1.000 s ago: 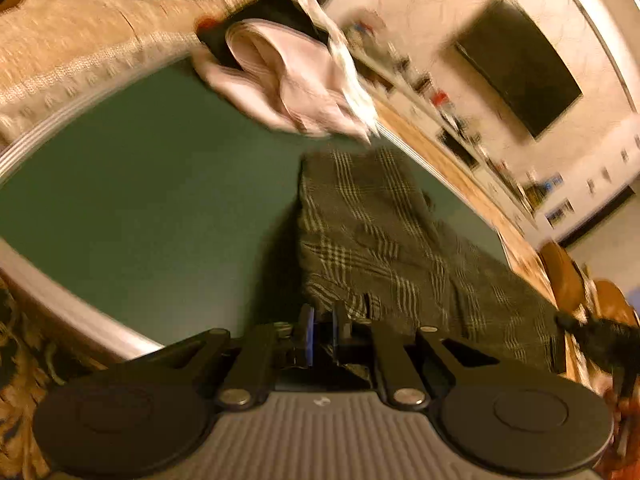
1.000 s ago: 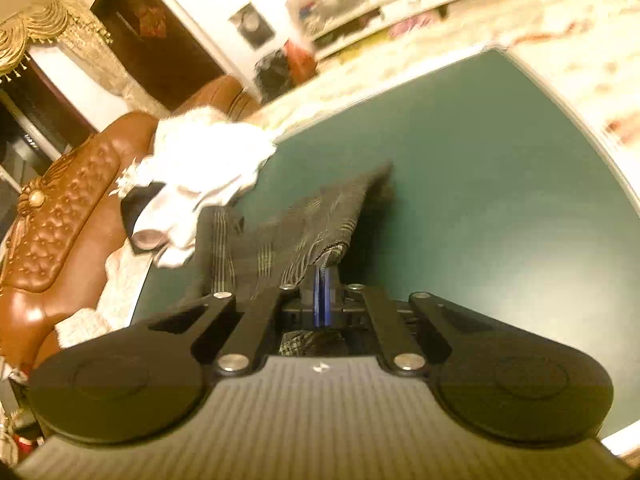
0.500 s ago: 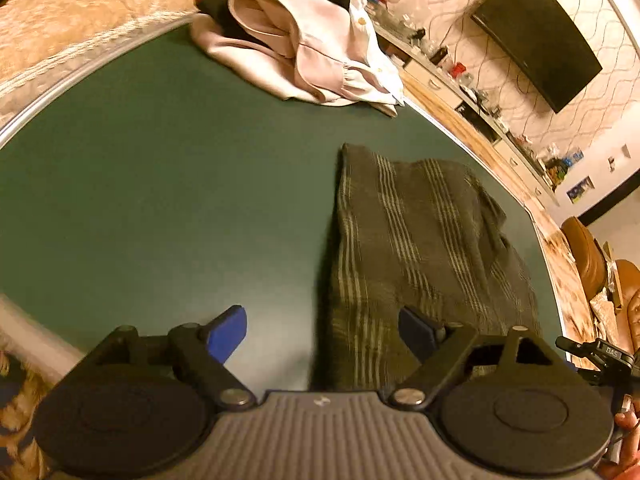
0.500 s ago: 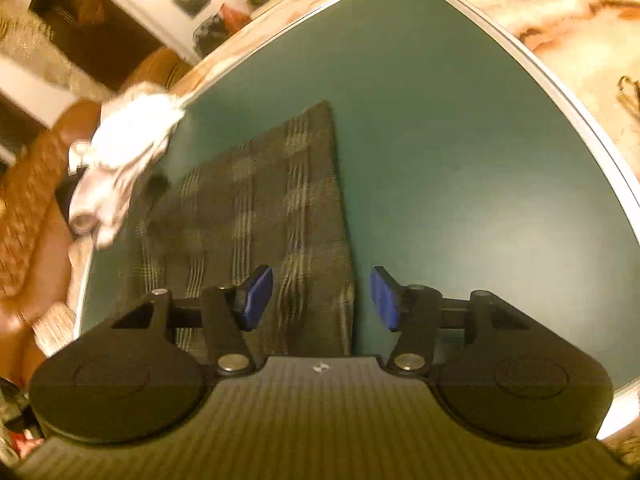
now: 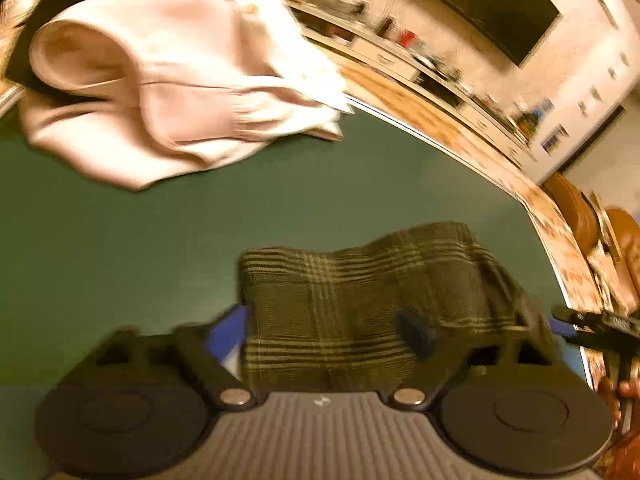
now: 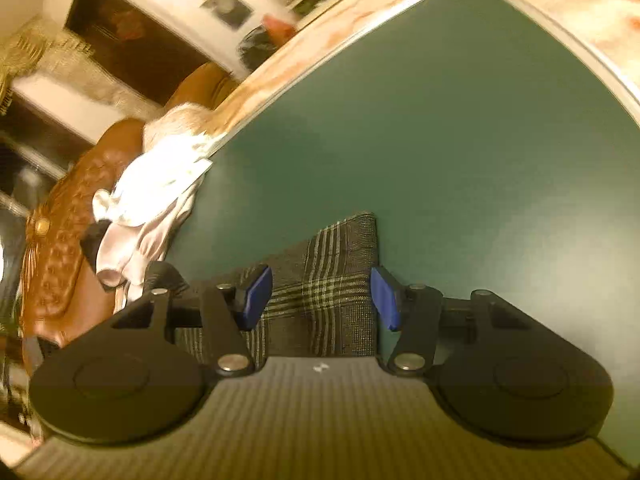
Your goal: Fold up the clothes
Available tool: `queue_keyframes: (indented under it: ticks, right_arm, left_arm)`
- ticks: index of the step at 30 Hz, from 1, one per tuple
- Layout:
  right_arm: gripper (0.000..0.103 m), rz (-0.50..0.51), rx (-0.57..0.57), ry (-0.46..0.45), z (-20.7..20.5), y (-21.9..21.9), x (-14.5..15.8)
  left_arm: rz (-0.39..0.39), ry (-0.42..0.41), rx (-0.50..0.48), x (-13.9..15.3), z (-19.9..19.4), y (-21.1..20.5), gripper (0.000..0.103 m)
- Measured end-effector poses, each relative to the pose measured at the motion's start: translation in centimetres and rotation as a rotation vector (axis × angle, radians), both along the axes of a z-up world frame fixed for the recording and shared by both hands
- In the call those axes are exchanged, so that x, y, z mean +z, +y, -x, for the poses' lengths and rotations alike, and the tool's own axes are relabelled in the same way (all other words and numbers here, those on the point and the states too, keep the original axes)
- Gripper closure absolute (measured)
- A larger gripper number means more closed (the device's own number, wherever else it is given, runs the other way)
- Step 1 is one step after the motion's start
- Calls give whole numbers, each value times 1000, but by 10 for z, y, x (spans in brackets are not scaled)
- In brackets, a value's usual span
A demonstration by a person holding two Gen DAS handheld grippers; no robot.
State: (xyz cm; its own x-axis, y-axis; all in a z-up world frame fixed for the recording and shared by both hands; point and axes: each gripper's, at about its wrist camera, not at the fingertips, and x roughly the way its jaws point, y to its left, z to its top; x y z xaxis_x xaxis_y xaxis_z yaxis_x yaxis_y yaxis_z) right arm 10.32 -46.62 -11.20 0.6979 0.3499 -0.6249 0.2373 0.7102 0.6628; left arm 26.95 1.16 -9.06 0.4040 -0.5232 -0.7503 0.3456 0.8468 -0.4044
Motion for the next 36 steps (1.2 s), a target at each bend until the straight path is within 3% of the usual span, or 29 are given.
queue_keyframes:
  ticks: [1,2,3,4,7,11,13,14,16,18,19,20,21,22,23,25,27,31,33,36]
  right_arm:
    - [48,28,18,3,-1,2,3]
    - [70,58,27,15,-3,5,5]
    - [83,73,27,28,-5,7,5]
    - [89,66,18,32,-4,7,5]
    - [99,119,-22,9,6,6,22]
    - [100,290,-83,-109,29,7,77]
    - [100,385,-105,-145,39,5,103]
    - [100,427,-112,-138,41,3,112]
    - [97,476,-116,-37,39,-4,115]
    - [84,537,-113,114,27,-12,102]
    - [70,583,-117,165,21,-13,95]
    - [59,621,-129,205,15,-15,89]
    - [58,655,-136,230,8,-16,85]
    - [57,670,-132,222,0,-14,85]
    - [56,663,-116,190,-8,-11,87]
    - [47,610,-27,121,-32,-2,90]
    - [42,554,95,89,-68,16,90]
    - [42,531,365,118,-142,63,80]
    - [42,556,461,167,-171,83,72]
    - [42,644,584,243,-201,109,54]
  left_arm:
    - [-14,2,-3,0,0,-5,65]
    - [-25,3,-3,0,0,-9,93]
    - [-11,-1,10,2,3,-10,94]
    - [4,-4,24,4,6,-11,95]
    - [38,-101,38,23,24,-16,100]
    - [84,-223,89,58,55,-14,101]
    - [59,-239,102,67,67,-13,101]
    - [35,-224,105,67,69,-15,101]
    - [-56,-160,107,59,67,-23,101]
    - [-125,-113,106,51,65,-29,98]
    - [-178,-102,118,49,63,-33,95]
    - [-188,-109,124,50,61,-35,93]
    - [-158,-129,105,54,58,-38,87]
    - [-120,-153,63,59,53,-45,67]
    - [-89,-177,19,65,47,-54,37]
    - [-111,-212,-84,71,28,-85,12]
    - [-130,-213,-196,74,8,-122,12]
    - [-173,-111,-379,60,-29,-192,12]
    - [-232,-76,-417,49,-43,-218,13]
    - [-242,-15,-452,34,-55,-236,15]
